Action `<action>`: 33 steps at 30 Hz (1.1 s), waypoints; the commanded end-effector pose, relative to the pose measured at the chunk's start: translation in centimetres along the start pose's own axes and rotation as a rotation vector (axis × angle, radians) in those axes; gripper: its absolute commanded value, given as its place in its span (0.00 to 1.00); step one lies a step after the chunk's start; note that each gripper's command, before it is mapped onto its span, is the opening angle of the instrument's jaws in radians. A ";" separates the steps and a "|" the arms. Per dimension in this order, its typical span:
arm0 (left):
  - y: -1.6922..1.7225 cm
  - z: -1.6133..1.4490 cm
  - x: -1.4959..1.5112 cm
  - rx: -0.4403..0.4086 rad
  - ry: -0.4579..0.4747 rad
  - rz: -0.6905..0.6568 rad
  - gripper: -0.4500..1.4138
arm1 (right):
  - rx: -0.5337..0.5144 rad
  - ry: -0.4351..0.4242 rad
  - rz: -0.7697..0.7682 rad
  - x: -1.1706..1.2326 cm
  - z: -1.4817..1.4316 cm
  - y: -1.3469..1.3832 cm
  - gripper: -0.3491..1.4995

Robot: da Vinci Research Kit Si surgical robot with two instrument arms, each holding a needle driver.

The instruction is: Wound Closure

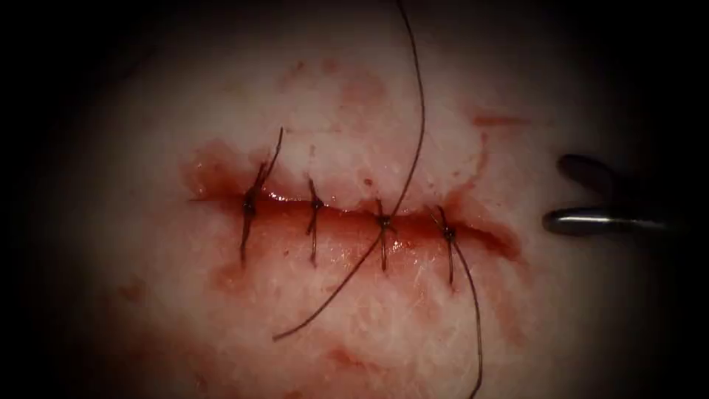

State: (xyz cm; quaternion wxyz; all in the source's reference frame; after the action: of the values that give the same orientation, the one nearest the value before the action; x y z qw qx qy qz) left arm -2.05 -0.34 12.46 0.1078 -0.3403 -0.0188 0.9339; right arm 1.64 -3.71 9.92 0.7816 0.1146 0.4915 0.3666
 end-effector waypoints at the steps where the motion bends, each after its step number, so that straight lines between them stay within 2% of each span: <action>1: -0.02 0.08 0.01 0.001 0.002 -0.024 0.35 | 0.002 0.001 -0.001 -0.04 0.07 -0.04 0.92; 3: -0.02 0.08 0.01 0.001 0.001 -0.095 0.61 | 0.002 0.001 -0.001 -0.04 0.07 -0.05 0.92; 4: -0.03 0.07 0.01 0.001 0.001 -0.130 0.69 | 0.002 0.001 -0.001 -0.04 0.07 -0.05 0.92; 7: -0.04 0.04 0.03 -0.002 -0.001 -0.250 0.84 | 0.002 0.001 -0.001 -0.04 0.07 -0.06 0.92; 9: -0.04 0.02 0.04 -0.014 0.006 -0.299 0.88 | 0.003 0.001 -0.001 -0.04 0.06 -0.06 0.93; 15: -0.06 -0.16 0.16 -0.086 0.062 -0.349 0.90 | 0.004 0.001 -0.001 -0.04 0.04 -0.08 0.93; 22: 0.03 -0.66 0.48 -0.130 0.169 -0.364 0.90 | 0.010 0.000 -0.001 -0.04 0.04 -0.11 0.93; 27: 0.67 -0.77 0.88 -0.265 0.253 -0.349 0.90 | 0.017 -0.001 -0.001 -0.03 0.05 -0.16 0.93; 33: 1.55 -0.76 1.03 -0.393 0.298 -0.344 0.90 | 0.026 -0.002 -0.001 -0.03 0.06 -0.19 0.93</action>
State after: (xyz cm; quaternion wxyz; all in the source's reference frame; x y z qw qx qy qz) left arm -2.60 -1.79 11.01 0.1960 -0.4806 -0.2458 0.8186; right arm 1.70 -3.83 9.82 0.7809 0.1246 0.4951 0.3598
